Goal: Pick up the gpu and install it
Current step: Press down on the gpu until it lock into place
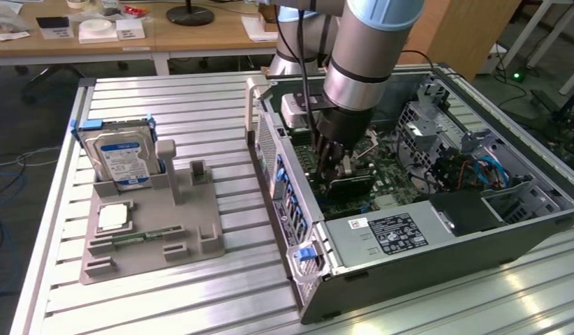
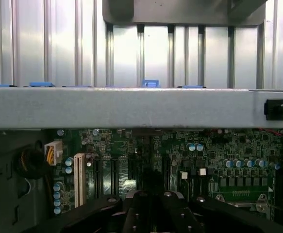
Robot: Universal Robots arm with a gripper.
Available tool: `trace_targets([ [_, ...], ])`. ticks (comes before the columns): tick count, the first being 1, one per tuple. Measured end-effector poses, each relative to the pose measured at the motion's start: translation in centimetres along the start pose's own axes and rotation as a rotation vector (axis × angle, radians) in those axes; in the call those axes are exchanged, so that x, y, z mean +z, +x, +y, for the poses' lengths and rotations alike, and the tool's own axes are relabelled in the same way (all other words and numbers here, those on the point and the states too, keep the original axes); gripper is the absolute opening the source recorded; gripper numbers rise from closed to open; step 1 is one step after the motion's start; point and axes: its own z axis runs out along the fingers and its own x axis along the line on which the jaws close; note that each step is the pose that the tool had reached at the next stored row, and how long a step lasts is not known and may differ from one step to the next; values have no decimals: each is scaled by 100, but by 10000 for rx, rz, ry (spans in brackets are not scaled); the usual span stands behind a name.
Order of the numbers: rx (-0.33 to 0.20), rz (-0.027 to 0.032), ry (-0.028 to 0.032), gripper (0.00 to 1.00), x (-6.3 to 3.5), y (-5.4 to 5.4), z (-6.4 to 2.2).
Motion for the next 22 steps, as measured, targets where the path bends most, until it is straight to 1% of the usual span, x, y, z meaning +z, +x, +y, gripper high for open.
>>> trace_targets([
  [1,-1,-16,-4,11,-4,0,1],
  [4,-16,-211,28,11,-9,-1,2],
  [8,-29,-399,30,11,-15,-1,1],
  [9,-29,-436,33,11,-21,-2,1],
  [10,-31,-495,35,11,-40,-5,1],
  [11,-31,-535,40,11,-65,-8,1],
  [12,-31,-533,31,11,-111,-7,3],
  [14,-32,-548,29,11,-177,-9,5],
  [18,-33,-553,30,11,-185,-7,6],
  [19,-33,-539,30,11,-185,-5,7],
  [21,-29,-402,31,11,-186,4,6],
  [22,-28,-363,32,11,-186,7,6],
])
